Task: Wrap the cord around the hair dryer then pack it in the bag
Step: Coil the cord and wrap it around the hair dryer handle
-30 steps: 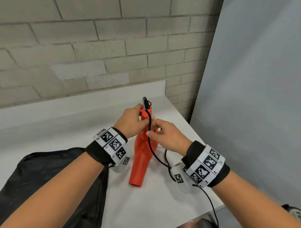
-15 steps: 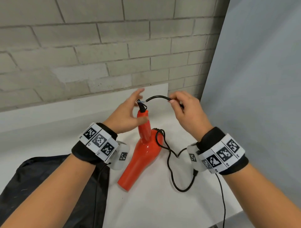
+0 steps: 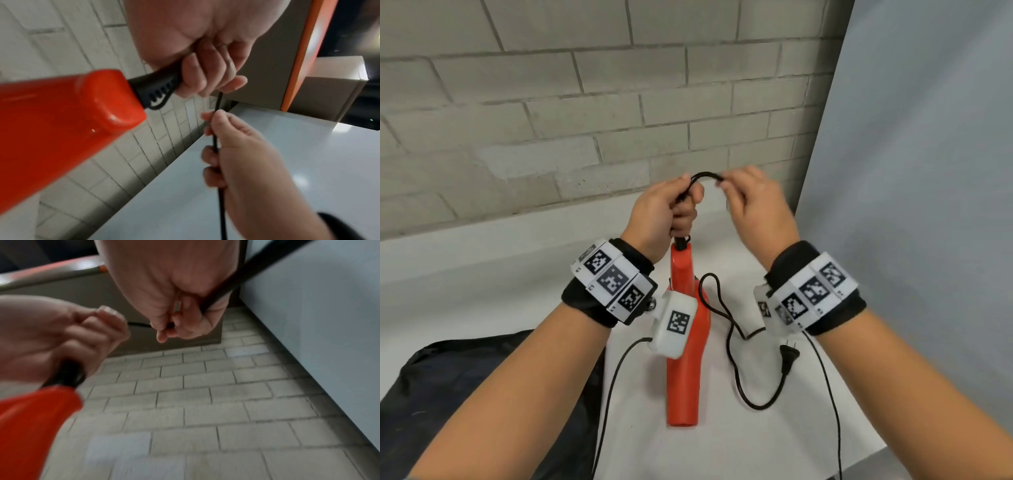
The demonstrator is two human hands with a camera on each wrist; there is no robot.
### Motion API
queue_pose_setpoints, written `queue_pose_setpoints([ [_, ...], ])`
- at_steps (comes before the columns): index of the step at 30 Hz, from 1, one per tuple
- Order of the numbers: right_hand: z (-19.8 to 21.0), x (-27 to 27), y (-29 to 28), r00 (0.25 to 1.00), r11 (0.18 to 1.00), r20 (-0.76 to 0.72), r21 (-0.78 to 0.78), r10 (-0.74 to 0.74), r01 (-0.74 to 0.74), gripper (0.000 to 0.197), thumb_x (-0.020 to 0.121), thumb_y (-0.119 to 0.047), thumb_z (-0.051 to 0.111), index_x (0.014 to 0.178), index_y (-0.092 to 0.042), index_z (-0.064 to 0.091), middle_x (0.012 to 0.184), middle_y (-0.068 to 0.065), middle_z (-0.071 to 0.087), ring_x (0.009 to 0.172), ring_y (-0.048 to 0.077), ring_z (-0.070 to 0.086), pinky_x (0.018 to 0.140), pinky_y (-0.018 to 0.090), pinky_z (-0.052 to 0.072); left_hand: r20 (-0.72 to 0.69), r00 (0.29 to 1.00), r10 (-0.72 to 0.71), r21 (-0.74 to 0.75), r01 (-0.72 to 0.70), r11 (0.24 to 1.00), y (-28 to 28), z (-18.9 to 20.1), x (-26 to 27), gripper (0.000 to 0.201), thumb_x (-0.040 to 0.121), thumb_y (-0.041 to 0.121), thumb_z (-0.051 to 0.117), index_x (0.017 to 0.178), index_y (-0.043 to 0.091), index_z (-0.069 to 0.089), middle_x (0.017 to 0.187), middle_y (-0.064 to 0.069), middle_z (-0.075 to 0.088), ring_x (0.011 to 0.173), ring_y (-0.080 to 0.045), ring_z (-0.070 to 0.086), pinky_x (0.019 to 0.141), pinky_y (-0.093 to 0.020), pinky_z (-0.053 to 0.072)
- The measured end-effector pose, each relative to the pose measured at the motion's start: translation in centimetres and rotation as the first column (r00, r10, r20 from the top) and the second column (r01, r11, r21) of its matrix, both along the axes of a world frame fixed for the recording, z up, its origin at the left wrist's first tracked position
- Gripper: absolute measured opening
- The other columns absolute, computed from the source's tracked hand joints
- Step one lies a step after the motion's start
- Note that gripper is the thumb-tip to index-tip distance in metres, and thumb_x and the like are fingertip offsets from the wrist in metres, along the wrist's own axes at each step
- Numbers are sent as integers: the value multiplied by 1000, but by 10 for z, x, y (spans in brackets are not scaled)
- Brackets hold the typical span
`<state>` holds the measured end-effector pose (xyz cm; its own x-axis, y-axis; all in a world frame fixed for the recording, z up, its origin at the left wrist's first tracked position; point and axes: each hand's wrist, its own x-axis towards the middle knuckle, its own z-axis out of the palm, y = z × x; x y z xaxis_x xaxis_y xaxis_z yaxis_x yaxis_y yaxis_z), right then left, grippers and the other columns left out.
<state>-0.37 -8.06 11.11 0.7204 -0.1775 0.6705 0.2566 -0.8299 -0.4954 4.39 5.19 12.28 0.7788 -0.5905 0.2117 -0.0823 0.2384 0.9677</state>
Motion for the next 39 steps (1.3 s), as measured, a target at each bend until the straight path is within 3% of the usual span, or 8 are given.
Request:
queue_pose_setpoints([
  [8, -72, -22, 29, 859, 987, -503, -62, 97, -148, 45, 96, -17, 33, 140, -20, 29, 105, 13, 62, 93, 34, 60, 76, 38, 48, 52, 997, 64, -38, -62, 997, 1, -6, 6, 28, 97, 14, 32, 93, 11, 59, 67, 11, 66, 48, -1, 42, 41, -12, 33],
  [12, -77, -35, 21, 931, 964, -364, -238, 27, -121, 36, 94, -24, 35, 126, -17, 47, 111, 7, 65, 90, 31, 63, 73, 39, 52, 46, 986, 160, -37, -159, 987, 1, -8, 8, 29, 95, 12, 37, 119, 4, 52, 100, 1, 63, 76, 0, 62, 65, -18, 55],
  [16, -54, -49, 11, 999, 925, -36, -378, 28, -40, 33, 88, -25, 36, 99, -11, 64, 76, 3, 68, 51, 22, 61, 41, 28, 50, 112, 975, 192, -3, -193, 981, -1, -11, 7, 34, 95, 13, 37, 126, 3, 46, 113, -5, 58, 83, -2, 65, 79, -21, 53],
  [19, -24, -54, 10, 991, 874, 130, -484, 17, 48, 25, 86, -24, 44, 91, -14, 67, 70, 0, 64, 43, 19, 54, 38, 17, 37, 176, 968, 178, 50, -189, 981, -6, -13, 1, 36, 97, 14, 32, 129, 4, 42, 116, -6, 55, 82, -4, 63, 77, -17, 53],
  [22, 4, -49, 10, 983, 851, 185, -514, -13, 108, 24, 84, -27, 47, 88, -17, 69, 73, -1, 66, 44, 19, 56, 44, 14, 25, 298, 945, 135, 150, -186, 971, -7, -13, -7, 44, 97, 30, 23, 120, 6, 52, 108, -5, 63, 77, 0, 65, 78, -16, 52],
  [26, 23, -32, 12, 997, 901, 76, -430, -32, 61, 31, 89, -30, 39, 93, -14, 66, 82, 5, 63, 55, 27, 60, 43, 27, 39, 373, 927, 35, 255, -139, 957, -9, -4, -19, 62, 96, 33, 3, 72, 21, 59, 53, 10, 65, 48, -3, 57, 49, -15, 44],
  [33, 21, -11, -2, 981, 993, -156, 14, 116, -116, 23, 93, -16, 44, 101, -13, 66, 86, 6, 70, 84, 24, 63, 78, 42, 49, 71, 996, -45, 140, 35, 990, -1, 1, -6, 48, 96, 32, 32, 69, 6, 62, 45, 7, 53, 35, -5, 39, 40, -14, 32],
  [39, 15, -9, 3, 978, 967, -108, 202, 176, -152, 23, 94, -12, 42, 89, -10, 64, 57, -8, 51, 60, 13, 52, 65, 32, 44, -47, 993, -105, 90, 108, 990, 4, 0, -1, 37, 96, 23, 36, 73, 8, 60, 46, 10, 46, 38, -3, 35, 43, -15, 38],
])
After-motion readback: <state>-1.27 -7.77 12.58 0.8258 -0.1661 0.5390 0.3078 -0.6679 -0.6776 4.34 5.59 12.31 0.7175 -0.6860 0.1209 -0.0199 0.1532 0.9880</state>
